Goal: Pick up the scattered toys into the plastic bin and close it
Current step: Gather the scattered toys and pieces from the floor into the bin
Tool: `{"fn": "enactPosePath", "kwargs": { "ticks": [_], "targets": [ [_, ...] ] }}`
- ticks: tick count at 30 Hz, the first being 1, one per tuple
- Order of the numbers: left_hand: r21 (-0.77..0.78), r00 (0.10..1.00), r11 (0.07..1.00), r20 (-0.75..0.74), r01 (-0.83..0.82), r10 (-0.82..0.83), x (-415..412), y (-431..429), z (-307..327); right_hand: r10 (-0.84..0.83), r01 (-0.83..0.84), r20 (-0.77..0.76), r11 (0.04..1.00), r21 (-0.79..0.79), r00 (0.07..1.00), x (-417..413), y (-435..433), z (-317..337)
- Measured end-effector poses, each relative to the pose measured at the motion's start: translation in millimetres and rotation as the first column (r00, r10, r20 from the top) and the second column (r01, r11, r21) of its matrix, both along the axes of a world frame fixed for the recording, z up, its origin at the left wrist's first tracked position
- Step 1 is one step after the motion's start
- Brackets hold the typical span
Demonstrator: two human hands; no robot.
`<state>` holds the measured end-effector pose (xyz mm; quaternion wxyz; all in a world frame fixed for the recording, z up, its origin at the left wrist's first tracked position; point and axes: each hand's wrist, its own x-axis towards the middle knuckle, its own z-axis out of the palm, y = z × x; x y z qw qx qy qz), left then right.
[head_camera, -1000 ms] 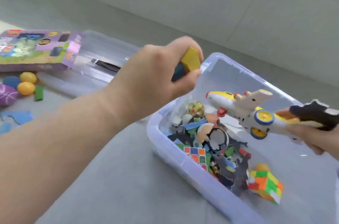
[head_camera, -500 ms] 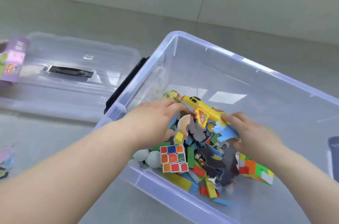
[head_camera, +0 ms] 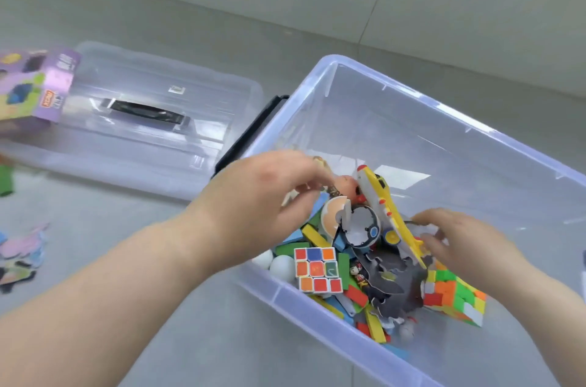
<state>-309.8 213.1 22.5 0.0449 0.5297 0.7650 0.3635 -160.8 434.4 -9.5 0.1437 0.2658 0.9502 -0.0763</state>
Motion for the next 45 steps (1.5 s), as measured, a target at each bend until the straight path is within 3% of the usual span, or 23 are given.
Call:
{"fn": "enactPosePath", "kwargs": {
  "ticks": [2,4,7,12,15,17,18,20,23,25,27,30,34,39,42,45],
  "targets": [
    [0.061,0.998,0.998,-0.049,-0.031,0.034,-1.0,-39.0,-6.2,-0.124,0.081,-0.170,0.968,-0.236,0.978,1.4,-13.7,11.9],
    [0.075,0.991,0.991,-0.062,-0.111,0.116,-2.1,-85.3,-14.5,-0.201,0.056,-0.287,0.894,-0.444,0.936,1.3,-32.5,19.3],
    [-0.082,0.974,0.971,-0.049,-0.224,0.220,-0.5,-157.5,-31.8,-0.146,-0.110,-0.461,0.868,-0.484,0.875,-14.6,-70.1,41.8],
    [-0.330,0.872,0.816,-0.055,-0.475,0.486,9.8,-279.8,-82.4,0.096,-0.350,-0.483,0.810,-0.470,0.870,-70.5,-128.1,85.4],
    [-0.405,0.657,0.601,0.001,-0.689,0.754,28.2,-343.6,-103.0,0.278,-0.506,-0.504,0.765,-0.399,0.818,-107.4,-192.2,94.6],
    [-0.519,0.473,0.449,0.095,-0.727,0.876,46.1,-380.5,-115.3,0.361,-0.571,-0.465,0.670,-0.475,0.809,-125.8,-244.0,84.2],
    [-0.568,0.396,0.390,0.120,-0.725,0.910,56.7,-397.1,-120.3,0.461,-0.633,-0.443,0.648,-0.423,0.768,-133.6,-272.2,75.4],
    [-0.646,0.243,0.278,0.146,-0.711,0.959,80.3,-423.7,-125.0,0.621,-0.662,-0.275,0.566,-0.491,0.734,-143.7,-327.9,45.8],
    [-0.682,0.045,0.101,0.100,-0.724,0.994,117.2,-444.0,-135.8,0.839,-0.745,0.035,0.500,-0.441,0.543,-151.5,-401.4,-5.8],
    [-0.649,-0.073,-0.015,0.063,-0.760,0.995,141.2,-449.4,-144.6,0.886,-0.819,0.094,0.457,-0.348,0.454,-151.5,-446.6,-38.8],
    [-0.646,-0.103,-0.058,0.033,-0.761,0.994,158.7,-456.1,-150.8,0.869,-0.828,0.001,0.472,-0.302,0.494,-148.8,-483.8,-63.8],
    [-0.679,-0.139,-0.103,-0.002,-0.726,0.990,172.5,-477.7,-150.3,0.785,-0.770,-0.081,0.574,-0.277,0.614,-155.2,-515.4,-84.8],
    [-0.692,-0.232,-0.157,0.016,-0.705,0.973,185.3,-507.9,-142.3,0.825,-0.807,-0.015,0.549,-0.216,0.565,-167.8,-526.2,-97.7],
    [-0.610,-0.291,-0.203,0.049,-0.766,0.955,182.5,-526.9,-146.8,0.815,-0.801,-0.022,0.563,-0.206,0.579,-176.4,-539.1,-107.4],
    [-0.531,-0.268,-0.195,0.063,-0.825,0.961,153.4,-533.4,-152.6,0.795,-0.788,-0.035,0.594,-0.162,0.606,-179.5,-553.1,-112.8],
    [-0.422,-0.164,-0.099,0.119,-0.901,0.979,112.4,-531.4,-157.2,0.727,-0.725,-0.071,0.663,-0.186,0.683,-188.5,-559.4,-113.9]
  ]
}}
